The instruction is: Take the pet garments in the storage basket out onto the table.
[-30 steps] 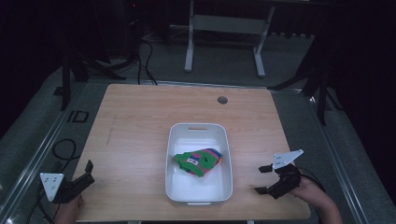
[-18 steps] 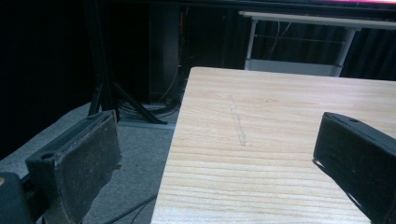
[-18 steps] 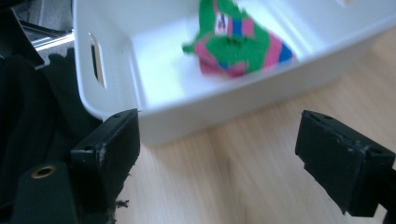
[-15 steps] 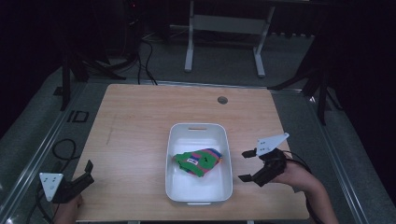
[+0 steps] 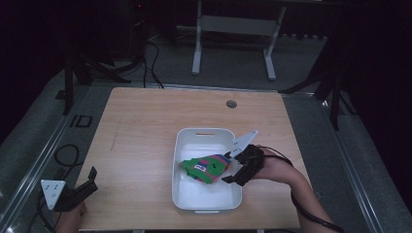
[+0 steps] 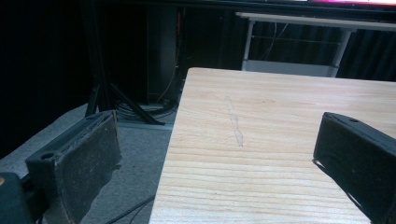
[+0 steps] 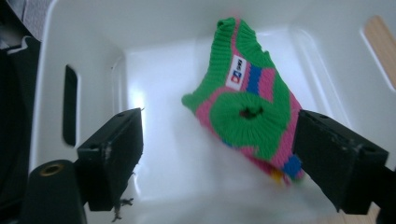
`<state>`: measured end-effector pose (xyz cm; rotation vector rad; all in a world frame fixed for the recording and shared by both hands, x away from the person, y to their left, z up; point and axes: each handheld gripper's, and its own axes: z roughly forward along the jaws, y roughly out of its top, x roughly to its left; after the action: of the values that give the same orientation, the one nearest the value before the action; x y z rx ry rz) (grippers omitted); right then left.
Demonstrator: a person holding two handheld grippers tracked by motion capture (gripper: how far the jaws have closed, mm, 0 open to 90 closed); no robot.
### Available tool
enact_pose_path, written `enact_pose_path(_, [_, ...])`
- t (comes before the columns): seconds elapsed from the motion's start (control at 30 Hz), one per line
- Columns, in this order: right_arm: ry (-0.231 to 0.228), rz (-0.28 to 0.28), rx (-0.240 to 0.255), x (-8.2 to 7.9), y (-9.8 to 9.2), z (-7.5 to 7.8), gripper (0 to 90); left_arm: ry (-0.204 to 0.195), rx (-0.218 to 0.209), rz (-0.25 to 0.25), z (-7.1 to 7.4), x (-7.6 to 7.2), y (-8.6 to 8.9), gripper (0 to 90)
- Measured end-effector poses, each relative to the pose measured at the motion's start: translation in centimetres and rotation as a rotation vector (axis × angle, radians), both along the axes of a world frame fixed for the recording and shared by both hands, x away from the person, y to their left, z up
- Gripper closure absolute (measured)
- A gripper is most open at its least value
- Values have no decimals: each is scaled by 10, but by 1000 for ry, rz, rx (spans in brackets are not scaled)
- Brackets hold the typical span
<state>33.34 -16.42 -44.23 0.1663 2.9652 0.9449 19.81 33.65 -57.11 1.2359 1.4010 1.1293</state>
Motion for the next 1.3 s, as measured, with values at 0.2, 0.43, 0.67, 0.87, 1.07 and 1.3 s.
enact_pose_path(0.2, [4,20,-34,7,29,-9,176,-1,0,-1,0,0,0,12])
enact_pose_path(0.43, [17,40,-73,15,53,-19,176,4,-6,-10,0,0,1,12])
enact_pose_path(0.67, [-4,43,-156,18,79,-32,202,-5,2,-4,0,-1,0,12])
enact_pose_path(0.87, [-43,48,-245,17,101,-49,212,-4,0,-8,0,-1,0,11])
enact_pose_path(1.07, [-26,31,-303,21,111,-69,266,-4,1,-8,0,-1,0,11])
enact_pose_path(1.3, [-168,13,-341,15,113,-78,512,-5,3,-5,0,-1,0,11])
